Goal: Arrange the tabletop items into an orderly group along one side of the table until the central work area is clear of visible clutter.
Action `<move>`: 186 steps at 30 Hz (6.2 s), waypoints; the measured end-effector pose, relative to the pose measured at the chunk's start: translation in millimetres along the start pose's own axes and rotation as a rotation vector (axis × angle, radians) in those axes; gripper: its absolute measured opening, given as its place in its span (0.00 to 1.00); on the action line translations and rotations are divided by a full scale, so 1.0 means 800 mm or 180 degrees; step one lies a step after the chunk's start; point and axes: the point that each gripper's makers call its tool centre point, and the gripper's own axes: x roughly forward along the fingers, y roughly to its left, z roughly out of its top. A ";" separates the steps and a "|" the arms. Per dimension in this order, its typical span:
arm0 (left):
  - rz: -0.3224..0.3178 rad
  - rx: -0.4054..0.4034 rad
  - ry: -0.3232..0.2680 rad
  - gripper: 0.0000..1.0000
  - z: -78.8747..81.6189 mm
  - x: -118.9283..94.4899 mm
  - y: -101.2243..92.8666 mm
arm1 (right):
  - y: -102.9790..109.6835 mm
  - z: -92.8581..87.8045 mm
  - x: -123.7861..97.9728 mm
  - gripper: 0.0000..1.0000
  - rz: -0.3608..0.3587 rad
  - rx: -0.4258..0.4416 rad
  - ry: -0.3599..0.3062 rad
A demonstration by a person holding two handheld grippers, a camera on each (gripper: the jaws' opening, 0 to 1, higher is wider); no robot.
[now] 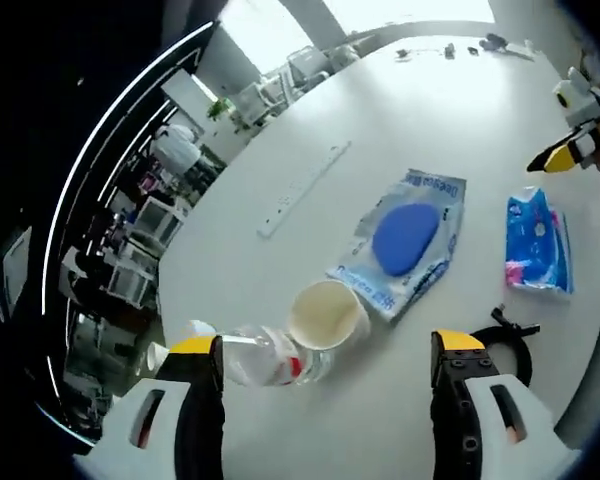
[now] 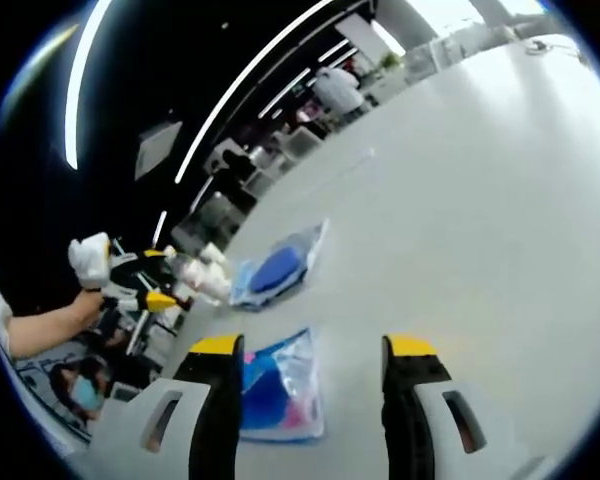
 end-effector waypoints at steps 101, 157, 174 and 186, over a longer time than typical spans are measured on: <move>-0.0822 -0.1996 -0.0184 0.95 -0.032 -0.038 -0.196 | 0.021 -0.025 -0.012 0.52 0.0084 -0.0236 0.0269; -0.0917 -0.2325 0.0000 0.80 -0.001 -0.021 -0.311 | 0.010 -0.038 -0.002 0.45 0.0495 -0.1197 0.1023; -0.0829 -0.2197 -0.0094 0.49 0.014 -0.017 -0.307 | 0.009 -0.042 0.001 0.37 0.0535 -0.1217 0.1076; -0.0905 -0.2316 0.0065 0.24 0.010 -0.005 -0.322 | 0.009 -0.044 0.006 0.27 0.0592 -0.1182 0.1121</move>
